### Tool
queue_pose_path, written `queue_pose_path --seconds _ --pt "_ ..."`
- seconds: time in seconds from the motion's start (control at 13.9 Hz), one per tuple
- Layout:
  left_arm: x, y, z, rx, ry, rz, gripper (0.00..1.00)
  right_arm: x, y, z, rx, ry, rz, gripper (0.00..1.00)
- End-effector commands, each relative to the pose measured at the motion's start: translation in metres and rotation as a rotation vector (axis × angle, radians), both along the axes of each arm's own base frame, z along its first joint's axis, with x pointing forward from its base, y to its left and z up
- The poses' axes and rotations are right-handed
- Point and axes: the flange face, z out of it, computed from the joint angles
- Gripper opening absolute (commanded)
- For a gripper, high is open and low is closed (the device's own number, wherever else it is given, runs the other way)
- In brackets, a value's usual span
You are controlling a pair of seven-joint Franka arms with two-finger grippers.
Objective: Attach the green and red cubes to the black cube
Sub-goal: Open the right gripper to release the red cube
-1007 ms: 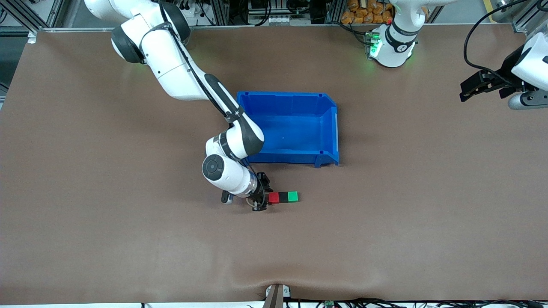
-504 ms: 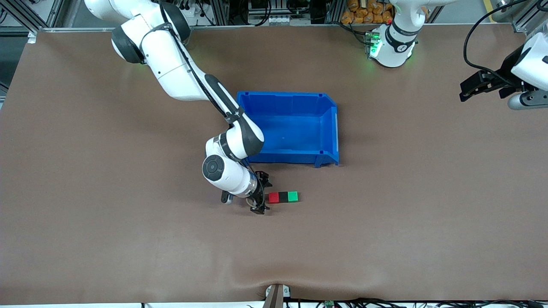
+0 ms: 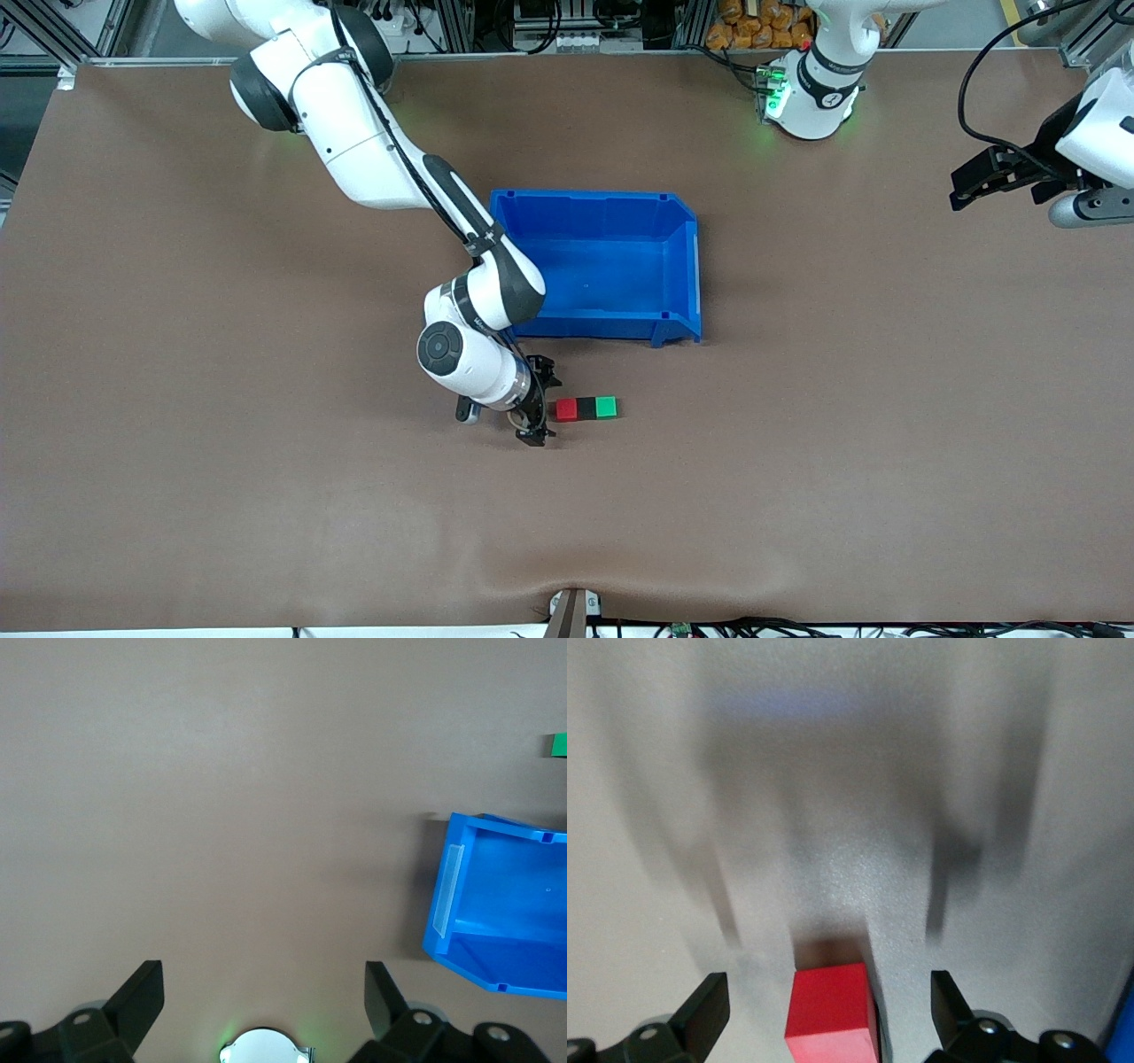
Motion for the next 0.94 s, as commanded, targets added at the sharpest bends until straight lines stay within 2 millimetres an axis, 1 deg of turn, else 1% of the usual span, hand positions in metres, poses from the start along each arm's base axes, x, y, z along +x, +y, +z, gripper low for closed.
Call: queue_pose_path --seconds 0.0,0.07,0.22,0.5,0.58,0.79,0.86 --pt "-0.005 -0.001 0.003 -0.006 -0.001 0.0 1.0 0.008 -0.005 0.007 0.015 0.0 -0.019 1.0" --pt "-0.005 -0.001 0.003 -0.006 -0.001 0.0 1.0 0.01 -0.008 0.008 0.016 0.001 -0.025 1.0" --pt "-0.004 0.0 0.003 -0.006 -0.001 0.002 1.0 0.012 -0.008 0.02 0.016 -0.011 -0.022 1.0" --pt "-0.005 0.0 0.003 -0.006 -0.003 0.002 1.0 0.02 -0.02 0.023 0.021 -0.011 -0.043 1.0" --pt "-0.005 0.0 0.003 -0.006 -0.001 0.002 1.0 0.024 -0.025 0.028 0.024 -0.016 -0.048 1.0" --pt "-0.005 0.0 0.003 -0.006 -0.003 0.002 1.0 0.03 -0.041 0.031 0.015 0.022 -0.049 1.0" --pt "-0.005 0.0 0.003 -0.006 -0.001 0.002 1.0 0.031 -0.042 0.032 0.009 0.017 -0.043 1.0"
